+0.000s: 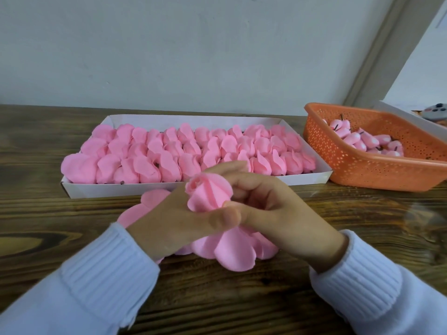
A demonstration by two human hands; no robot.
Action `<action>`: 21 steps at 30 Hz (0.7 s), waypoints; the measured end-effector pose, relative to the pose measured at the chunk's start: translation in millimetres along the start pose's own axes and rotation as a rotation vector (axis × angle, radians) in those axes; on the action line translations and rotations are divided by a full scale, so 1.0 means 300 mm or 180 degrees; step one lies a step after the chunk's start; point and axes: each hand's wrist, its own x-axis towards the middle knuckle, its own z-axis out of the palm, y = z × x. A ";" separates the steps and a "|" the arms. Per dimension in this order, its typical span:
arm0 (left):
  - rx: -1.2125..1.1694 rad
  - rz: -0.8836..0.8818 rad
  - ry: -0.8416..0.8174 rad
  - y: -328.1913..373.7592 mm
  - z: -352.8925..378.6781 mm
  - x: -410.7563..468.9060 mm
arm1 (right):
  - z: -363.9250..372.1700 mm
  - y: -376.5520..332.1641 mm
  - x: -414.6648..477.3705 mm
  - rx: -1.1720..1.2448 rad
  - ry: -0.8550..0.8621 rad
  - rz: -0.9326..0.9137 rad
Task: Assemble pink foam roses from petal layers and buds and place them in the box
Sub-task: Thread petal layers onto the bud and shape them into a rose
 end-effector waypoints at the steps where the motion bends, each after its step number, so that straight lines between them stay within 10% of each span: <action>1: -0.0025 0.0004 -0.0106 0.001 0.008 0.003 | 0.001 -0.001 0.001 -0.0080 -0.0014 0.0027; 21: -0.0530 -0.0066 0.0984 -0.036 0.053 0.010 | -0.008 -0.003 0.013 -0.0400 0.0411 0.0152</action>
